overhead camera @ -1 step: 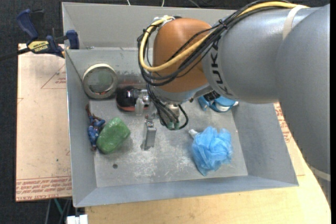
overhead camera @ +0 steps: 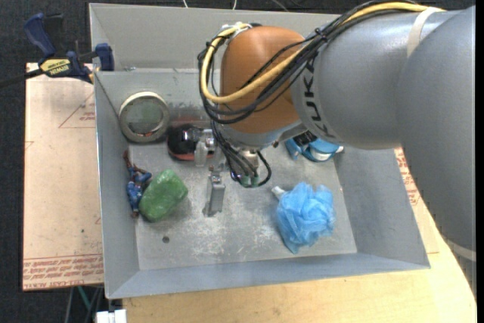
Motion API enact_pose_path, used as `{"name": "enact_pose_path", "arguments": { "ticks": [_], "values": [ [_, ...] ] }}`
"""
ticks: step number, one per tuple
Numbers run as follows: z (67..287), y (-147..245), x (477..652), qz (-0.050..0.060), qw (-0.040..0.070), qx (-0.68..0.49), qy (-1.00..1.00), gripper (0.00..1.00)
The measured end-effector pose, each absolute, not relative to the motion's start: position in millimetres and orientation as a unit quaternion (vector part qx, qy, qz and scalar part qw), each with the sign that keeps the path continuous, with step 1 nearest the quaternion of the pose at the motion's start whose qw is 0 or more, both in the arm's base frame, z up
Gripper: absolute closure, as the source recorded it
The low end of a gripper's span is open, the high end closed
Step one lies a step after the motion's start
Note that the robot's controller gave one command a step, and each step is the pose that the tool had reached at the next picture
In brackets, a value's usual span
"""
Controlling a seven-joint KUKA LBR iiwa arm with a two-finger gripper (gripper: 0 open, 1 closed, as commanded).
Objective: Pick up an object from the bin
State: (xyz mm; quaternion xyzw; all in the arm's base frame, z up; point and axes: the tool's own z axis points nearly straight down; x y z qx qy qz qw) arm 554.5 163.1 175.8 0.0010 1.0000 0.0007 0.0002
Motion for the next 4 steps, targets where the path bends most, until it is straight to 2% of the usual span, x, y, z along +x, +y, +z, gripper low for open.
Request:
{"name": "enact_pose_path", "arguments": {
  "ticks": [1,2,3,4],
  "values": [
    [167,170,555.2,0.001,0.002,0.002,1.0,0.0],
    [83,208,576.8,0.001,0.0,0.022,1.0,0.0],
    [105,211,560.9,0.003,0.005,0.151,0.989,0.0],
    [72,246,528.3,0.001,0.002,0.016,1.0,0.0]
  ]
}}
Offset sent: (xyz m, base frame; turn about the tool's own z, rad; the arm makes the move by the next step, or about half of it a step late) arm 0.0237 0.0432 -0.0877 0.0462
